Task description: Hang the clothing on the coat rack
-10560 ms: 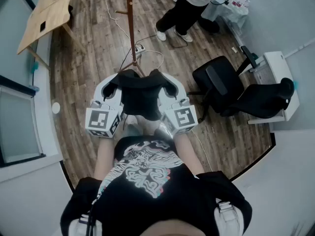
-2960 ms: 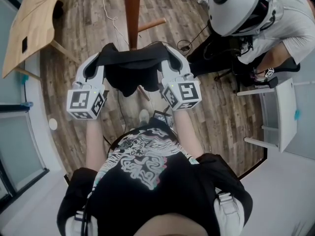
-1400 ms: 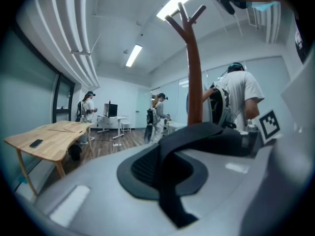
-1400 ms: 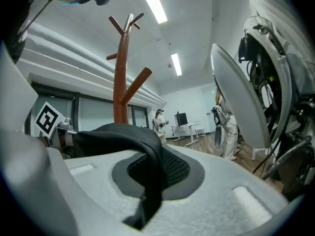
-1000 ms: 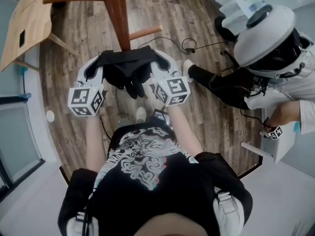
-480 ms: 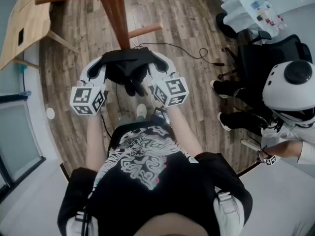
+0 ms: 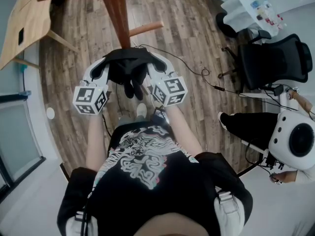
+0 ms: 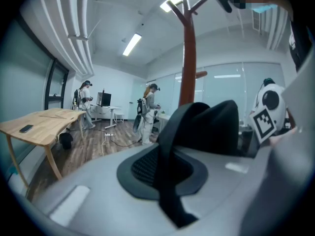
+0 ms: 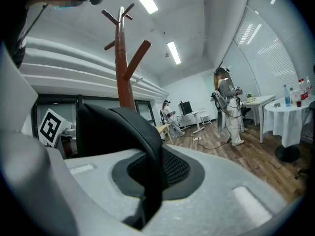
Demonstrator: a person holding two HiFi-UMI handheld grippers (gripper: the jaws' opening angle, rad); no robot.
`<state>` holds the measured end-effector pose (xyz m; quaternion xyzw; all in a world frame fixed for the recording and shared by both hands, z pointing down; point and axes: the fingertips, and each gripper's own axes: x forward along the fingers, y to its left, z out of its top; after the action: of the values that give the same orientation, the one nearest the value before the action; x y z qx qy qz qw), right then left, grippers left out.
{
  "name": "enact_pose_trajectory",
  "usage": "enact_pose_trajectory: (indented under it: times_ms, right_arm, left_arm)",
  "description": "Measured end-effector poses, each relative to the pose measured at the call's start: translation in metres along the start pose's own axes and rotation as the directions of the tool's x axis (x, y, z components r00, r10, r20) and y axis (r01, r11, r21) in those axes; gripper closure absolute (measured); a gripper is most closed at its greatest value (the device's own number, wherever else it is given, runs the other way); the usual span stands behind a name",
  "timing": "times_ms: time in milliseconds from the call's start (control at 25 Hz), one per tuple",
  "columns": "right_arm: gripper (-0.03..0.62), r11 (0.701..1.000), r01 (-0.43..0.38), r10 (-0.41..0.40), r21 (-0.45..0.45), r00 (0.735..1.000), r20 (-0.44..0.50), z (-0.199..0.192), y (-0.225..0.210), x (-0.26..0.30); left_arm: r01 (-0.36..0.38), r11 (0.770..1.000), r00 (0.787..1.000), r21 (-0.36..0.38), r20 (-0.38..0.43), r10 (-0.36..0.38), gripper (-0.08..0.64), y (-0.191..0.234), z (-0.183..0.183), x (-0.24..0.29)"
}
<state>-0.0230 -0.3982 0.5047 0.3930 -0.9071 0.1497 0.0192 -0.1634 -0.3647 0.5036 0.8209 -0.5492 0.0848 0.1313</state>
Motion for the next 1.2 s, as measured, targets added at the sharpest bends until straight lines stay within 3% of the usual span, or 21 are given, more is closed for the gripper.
enact_pose_trajectory:
  times_ms: [600,760,1200]
  right_arm:
    - [0.576,1.0,-0.018,0.017,-0.025,1.0,-0.016,-0.006,0.005,-0.003]
    - [0.574,0.999,-0.018,0.017,-0.045,0.999,-0.027,-0.007,0.004,-0.005]
    - [0.508,0.998,0.011,-0.015,-0.06,0.998,-0.064,-0.012,0.005,-0.012]
  left_arm:
    - [0.006,1.0,0.998,0.025,-0.056,-0.005,0.558,-0.018,-0.02,0.001]
    - [0.006,0.998,0.998,0.066,-0.065,-0.001,0.558,-0.023,-0.02,0.003]
    - [0.013,0.993,0.995,0.117,-0.095,-0.002,0.555,-0.024,-0.02,0.001]
